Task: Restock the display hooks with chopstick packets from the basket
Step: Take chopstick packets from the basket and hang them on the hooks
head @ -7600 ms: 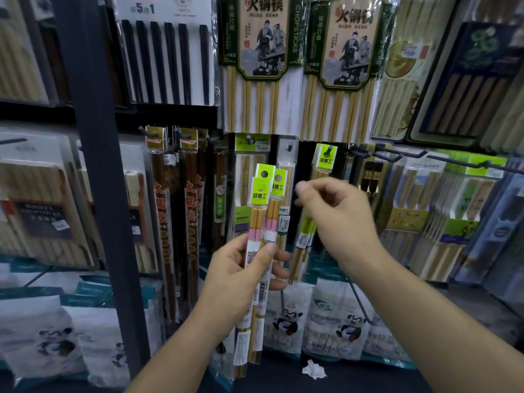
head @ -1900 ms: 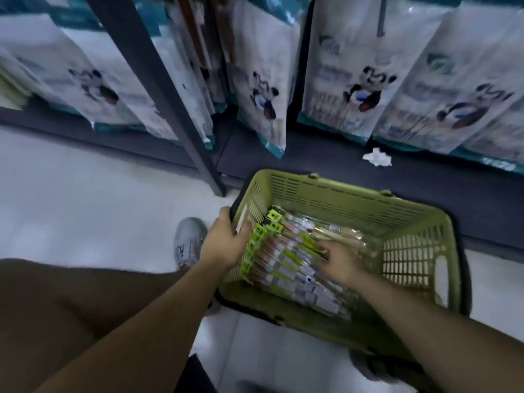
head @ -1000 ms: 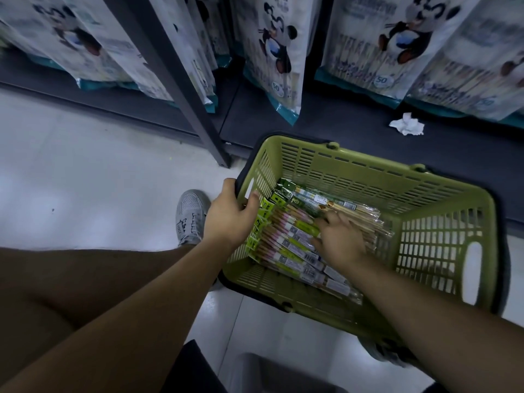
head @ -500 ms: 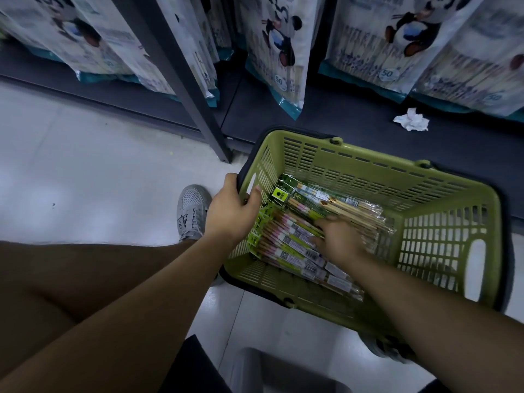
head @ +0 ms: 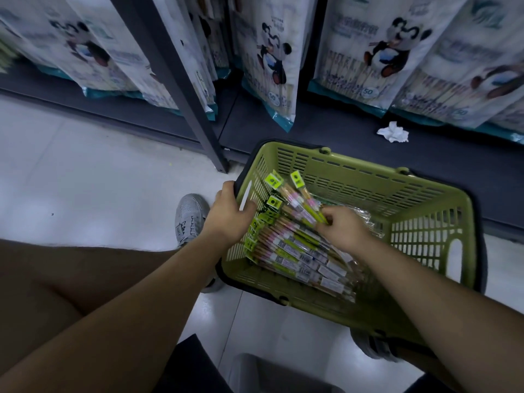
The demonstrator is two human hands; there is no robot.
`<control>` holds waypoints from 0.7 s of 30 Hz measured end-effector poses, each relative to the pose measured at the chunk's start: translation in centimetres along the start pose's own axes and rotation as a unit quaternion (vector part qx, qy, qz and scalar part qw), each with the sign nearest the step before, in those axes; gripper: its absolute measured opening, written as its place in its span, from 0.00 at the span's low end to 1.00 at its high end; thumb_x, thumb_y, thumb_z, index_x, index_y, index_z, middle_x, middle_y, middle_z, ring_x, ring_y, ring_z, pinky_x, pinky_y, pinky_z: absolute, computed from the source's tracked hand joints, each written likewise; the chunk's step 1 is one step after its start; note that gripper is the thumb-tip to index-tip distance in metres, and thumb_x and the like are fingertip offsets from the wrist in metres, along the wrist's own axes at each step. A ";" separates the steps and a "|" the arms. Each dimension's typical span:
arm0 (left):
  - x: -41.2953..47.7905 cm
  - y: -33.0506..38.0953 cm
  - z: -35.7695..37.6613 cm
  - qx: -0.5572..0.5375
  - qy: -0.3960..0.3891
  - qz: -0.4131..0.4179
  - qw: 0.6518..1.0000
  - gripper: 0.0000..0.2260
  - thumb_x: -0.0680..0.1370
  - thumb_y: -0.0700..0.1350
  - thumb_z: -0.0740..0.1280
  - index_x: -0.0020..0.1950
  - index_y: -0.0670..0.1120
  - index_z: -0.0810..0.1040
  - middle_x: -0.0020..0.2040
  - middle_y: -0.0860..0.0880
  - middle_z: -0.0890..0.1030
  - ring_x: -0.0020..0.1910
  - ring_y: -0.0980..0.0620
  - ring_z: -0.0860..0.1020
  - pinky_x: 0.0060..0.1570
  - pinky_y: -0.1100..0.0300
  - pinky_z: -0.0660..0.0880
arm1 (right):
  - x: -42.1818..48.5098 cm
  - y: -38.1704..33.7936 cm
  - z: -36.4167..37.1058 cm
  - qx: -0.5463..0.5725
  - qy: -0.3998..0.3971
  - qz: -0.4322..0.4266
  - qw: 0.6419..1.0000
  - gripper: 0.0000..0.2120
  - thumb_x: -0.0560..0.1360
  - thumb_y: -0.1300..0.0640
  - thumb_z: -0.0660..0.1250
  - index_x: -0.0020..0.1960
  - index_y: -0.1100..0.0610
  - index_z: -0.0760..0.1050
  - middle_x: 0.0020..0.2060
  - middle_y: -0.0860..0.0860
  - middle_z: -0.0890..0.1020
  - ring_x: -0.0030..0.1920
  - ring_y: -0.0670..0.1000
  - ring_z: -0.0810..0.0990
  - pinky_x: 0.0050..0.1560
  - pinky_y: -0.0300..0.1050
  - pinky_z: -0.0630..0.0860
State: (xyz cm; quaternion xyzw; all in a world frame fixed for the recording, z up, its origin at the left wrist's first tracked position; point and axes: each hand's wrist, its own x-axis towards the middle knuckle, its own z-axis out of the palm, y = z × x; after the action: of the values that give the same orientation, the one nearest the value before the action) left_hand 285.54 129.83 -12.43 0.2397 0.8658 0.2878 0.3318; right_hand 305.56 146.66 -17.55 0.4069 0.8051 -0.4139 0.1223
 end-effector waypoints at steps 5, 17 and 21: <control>-2.2 2.3 0.6 0.114 0.144 0.118 0.976 0.22 0.79 0.50 0.69 0.70 0.43 0.72 0.66 0.42 0.70 0.66 0.42 0.68 0.66 0.46 0.65 | -2.2 -4.5 -3.2 0.211 -0.039 -0.044 0.976 0.04 0.79 0.55 0.71 0.49 0.47 0.82 0.43 0.42 0.86 0.45 0.42 0.85 0.45 0.36 0.78; -3.0 6.7 0.3 -0.399 -0.055 -0.059 0.913 0.08 0.84 0.49 0.64 0.61 0.48 0.76 0.54 0.47 0.86 0.53 0.51 0.84 0.51 0.51 0.80 | -4.0 -8.0 -2.1 0.182 -0.132 -0.063 0.972 0.13 0.77 0.44 0.72 0.50 0.53 0.85 0.44 0.50 0.87 0.44 0.52 0.85 0.49 0.53 0.81; -1.7 4.9 -2.3 -0.407 -0.026 -0.051 0.911 0.06 0.85 0.46 0.62 0.55 0.44 0.72 0.41 0.44 0.83 0.39 0.45 0.84 0.42 0.49 0.82 | -2.2 -3.5 -0.3 0.082 -0.031 0.005 0.996 0.11 0.77 0.53 0.73 0.58 0.56 0.83 0.56 0.52 0.85 0.56 0.51 0.82 0.57 0.43 0.76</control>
State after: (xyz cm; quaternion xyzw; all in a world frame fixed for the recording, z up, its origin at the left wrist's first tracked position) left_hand 286.14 131.58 -7.11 0.0467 0.6756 0.5919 0.4371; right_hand 304.32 144.56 -14.19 0.4065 0.7622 -0.4904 0.1153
